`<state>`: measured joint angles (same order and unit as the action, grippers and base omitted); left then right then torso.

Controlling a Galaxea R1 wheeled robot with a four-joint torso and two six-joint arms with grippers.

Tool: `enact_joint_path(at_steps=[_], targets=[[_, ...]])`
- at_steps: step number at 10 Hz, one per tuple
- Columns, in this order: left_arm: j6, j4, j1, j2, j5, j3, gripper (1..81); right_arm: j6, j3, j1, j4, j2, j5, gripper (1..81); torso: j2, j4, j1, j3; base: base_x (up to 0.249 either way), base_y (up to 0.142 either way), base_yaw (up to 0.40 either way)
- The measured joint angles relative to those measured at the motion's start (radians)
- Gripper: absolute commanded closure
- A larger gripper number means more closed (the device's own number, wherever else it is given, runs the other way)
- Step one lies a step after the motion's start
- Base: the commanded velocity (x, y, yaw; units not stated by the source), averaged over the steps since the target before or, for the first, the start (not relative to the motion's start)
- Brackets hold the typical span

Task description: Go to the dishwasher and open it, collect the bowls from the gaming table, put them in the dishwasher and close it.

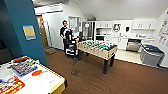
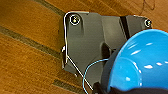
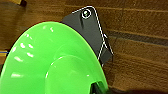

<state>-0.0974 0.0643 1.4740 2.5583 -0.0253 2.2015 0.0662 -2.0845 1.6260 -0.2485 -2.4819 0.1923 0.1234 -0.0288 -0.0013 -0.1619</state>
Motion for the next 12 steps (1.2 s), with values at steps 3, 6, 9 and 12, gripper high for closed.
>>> enact_joint_path(at_steps=[3,6,9,12], targets=[[0.000,0.000,0.000,0.000,0.000,0.001,81.1,0.000,-0.024,0.000,0.000,-0.013,0.000,81.1,0.000,0.000,0.000,0.000,0.000,0.000,-0.385],[0.000,0.000,0.000,0.002,0.000,0.001,81.1,0.000,-0.029,0.000,0.000,-0.017,0.000,81.1,0.000,0.000,0.000,0.000,0.000,0.000,-0.375],[0.000,0.000,0.001,0.004,0.000,0.001,81.1,0.000,-0.032,-0.005,0.001,-0.016,0.000,81.1,0.000,0.000,0.000,0.000,0.000,0.000,-0.347],[0.000,0.000,0.002,0.004,-0.001,0.001,81.1,0.000,-0.032,-0.005,0.002,-0.016,0.000,81.1,0.000,0.000,0.000,0.000,0.000,0.000,-0.347]])
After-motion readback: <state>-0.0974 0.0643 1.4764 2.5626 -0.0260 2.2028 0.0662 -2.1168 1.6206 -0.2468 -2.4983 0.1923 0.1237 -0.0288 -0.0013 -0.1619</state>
